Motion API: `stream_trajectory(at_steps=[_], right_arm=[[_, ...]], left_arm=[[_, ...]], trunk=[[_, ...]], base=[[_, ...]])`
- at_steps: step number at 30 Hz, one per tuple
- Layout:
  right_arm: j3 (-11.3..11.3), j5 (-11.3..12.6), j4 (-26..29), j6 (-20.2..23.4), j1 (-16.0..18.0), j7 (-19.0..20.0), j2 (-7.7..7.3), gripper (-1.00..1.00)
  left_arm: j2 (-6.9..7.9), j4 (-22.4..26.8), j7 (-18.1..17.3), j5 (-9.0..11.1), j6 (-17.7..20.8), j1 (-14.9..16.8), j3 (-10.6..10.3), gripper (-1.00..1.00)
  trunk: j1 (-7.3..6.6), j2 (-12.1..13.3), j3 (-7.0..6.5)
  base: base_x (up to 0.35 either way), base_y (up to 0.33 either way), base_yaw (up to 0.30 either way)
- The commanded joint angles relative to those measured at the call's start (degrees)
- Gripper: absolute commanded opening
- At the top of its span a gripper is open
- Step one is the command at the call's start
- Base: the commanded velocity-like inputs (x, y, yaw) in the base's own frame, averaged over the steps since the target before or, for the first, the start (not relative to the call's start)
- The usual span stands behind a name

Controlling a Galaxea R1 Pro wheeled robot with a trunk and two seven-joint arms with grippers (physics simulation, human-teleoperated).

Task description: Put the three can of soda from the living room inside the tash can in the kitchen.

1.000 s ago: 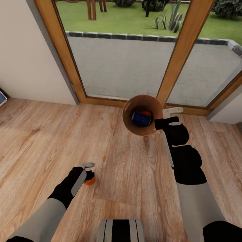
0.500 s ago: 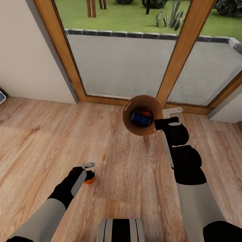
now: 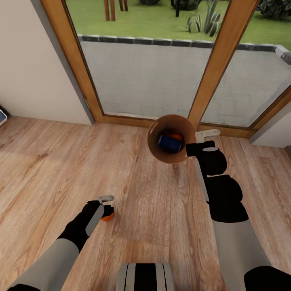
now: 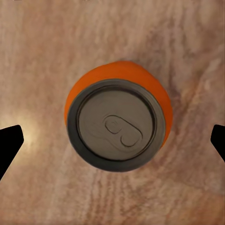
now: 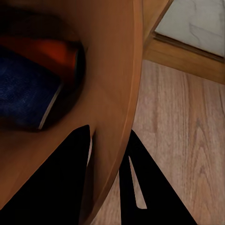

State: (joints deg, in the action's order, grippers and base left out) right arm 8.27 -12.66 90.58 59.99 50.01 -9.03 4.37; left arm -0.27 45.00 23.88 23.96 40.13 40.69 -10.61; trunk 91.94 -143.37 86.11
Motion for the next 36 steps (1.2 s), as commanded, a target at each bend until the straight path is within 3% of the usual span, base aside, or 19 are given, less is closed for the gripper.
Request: stream_trajectory(at_steps=[1,19,27,36], right_arm=[[0.0,-0.4,0.0,0.0,0.0,0.1,0.02,-1.00],[0.4,-0.4,0.0,0.0,0.0,0.1,0.02,-1.00],[0.5,-0.4,0.0,0.0,-0.1,0.1,0.02,-1.00],[0.6,-0.4,0.0,0.0,-0.1,0.0,0.02,-1.00]], left_arm=[[0.00,0.0,-0.1,0.0,0.0,0.0,-0.2,1.00],[0.06,0.3,-0.2,0.0,-0.1,0.0,-0.2,1.00],[0.09,0.7,-0.2,0.0,-0.2,0.0,-0.1,1.00],[0.05,0.8,0.0,0.0,-0.2,0.0,-0.3,1.00]], trunk=[[-0.01,0.0,-0.01],[-0.01,0.0,-0.01],[0.20,-0.1,1.77],[0.20,-0.1,1.77]], base=[[0.000,0.000,0.000],[0.000,0.000,0.000],[0.000,0.000,0.000],[0.000,0.000,0.000]])
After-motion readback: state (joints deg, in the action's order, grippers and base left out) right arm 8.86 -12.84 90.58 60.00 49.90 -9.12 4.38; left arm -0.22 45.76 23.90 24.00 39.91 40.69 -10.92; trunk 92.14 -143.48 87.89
